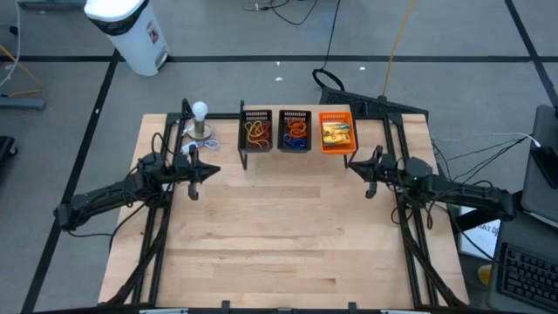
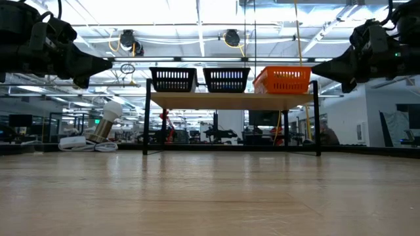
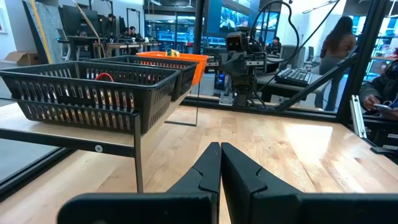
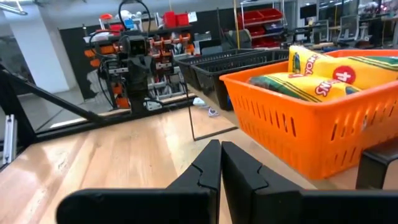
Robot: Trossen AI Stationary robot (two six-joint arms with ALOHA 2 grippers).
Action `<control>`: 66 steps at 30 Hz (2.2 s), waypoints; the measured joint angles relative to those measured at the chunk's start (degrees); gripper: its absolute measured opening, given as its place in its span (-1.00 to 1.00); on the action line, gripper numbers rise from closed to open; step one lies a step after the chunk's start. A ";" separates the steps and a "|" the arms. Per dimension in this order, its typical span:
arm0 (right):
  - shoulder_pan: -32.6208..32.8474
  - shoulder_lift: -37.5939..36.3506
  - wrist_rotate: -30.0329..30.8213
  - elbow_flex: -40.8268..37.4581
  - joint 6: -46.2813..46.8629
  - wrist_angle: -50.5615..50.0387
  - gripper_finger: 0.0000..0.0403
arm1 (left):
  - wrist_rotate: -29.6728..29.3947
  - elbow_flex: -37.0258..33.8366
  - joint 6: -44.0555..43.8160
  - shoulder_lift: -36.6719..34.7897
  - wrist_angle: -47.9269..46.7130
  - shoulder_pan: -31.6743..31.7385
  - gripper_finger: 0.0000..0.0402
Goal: Pick & Place Office Desk Supplies
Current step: Return to Home Position
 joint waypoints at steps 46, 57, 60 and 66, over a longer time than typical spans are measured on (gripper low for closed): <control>4.33 0.04 1.55 0.00 -0.59 -0.16 -0.99 | -0.02 0.00 0.00 0.00 0.00 0.00 -0.95; 4.74 0.04 1.51 -0.02 -0.22 0.80 -0.98 | -0.02 0.00 -0.01 0.00 0.00 0.00 -0.95; 4.74 0.04 1.51 -0.02 -0.22 0.74 -0.98 | -0.02 0.00 0.00 0.00 0.00 0.00 -0.95; 4.74 0.04 1.50 0.00 -0.22 0.74 -0.99 | -0.02 0.00 -0.02 0.00 0.00 0.00 -0.95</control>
